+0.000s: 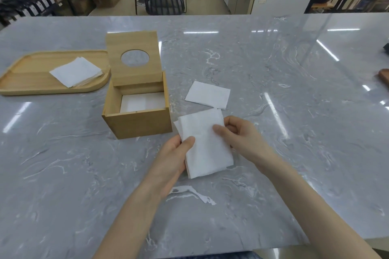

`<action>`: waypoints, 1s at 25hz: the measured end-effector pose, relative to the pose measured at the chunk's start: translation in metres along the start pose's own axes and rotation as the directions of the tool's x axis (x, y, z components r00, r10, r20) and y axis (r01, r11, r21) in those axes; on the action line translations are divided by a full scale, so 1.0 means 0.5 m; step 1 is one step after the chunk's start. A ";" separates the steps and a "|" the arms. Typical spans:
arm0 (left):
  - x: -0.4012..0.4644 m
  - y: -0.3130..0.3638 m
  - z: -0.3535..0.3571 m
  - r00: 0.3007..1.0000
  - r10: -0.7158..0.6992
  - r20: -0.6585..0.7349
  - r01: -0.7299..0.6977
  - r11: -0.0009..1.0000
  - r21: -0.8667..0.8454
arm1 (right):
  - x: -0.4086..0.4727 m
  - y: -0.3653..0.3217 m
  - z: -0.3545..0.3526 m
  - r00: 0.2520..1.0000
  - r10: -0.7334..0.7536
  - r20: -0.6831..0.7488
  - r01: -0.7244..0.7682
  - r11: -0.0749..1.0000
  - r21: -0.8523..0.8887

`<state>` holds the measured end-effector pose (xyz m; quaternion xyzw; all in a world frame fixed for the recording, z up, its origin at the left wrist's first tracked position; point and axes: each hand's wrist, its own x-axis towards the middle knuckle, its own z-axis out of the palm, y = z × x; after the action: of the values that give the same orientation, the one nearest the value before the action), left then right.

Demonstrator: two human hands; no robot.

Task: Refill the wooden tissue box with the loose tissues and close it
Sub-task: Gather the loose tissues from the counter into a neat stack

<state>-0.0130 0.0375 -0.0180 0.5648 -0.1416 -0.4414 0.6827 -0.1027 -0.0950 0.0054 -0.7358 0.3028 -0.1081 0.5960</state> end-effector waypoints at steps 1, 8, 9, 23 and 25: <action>0.003 0.003 0.001 1.000 -0.006 -0.001 0.006 1.000 0.000 | 0.012 -0.004 -0.010 1.000 -0.003 -0.011 0.003 1.000 0.010; 0.023 0.008 -0.002 0.999 -0.048 -0.014 0.048 0.999 -0.024 | 0.180 -0.003 -0.074 0.970 -0.148 -0.194 0.044 0.888 -0.457; 0.024 0.007 -0.001 0.998 -0.059 -0.016 0.058 0.998 -0.024 | 0.207 -0.005 -0.077 0.968 -0.174 -0.182 0.050 0.840 -0.540; 0.034 0.013 0.009 0.997 -0.064 -0.051 0.064 0.998 -0.012 | 0.295 0.003 -0.050 0.994 0.026 -0.106 -0.095 0.688 -0.720; 0.032 0.012 0.010 0.996 -0.072 -0.056 0.071 0.997 -0.017 | 0.272 0.000 -0.054 0.989 -0.020 -0.146 -0.084 0.737 -0.671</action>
<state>-0.0046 0.0218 -0.0160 0.5764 -0.0987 -0.4504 0.6746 -0.0088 -0.1949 -0.0149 -0.8868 0.3757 -0.0332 0.2671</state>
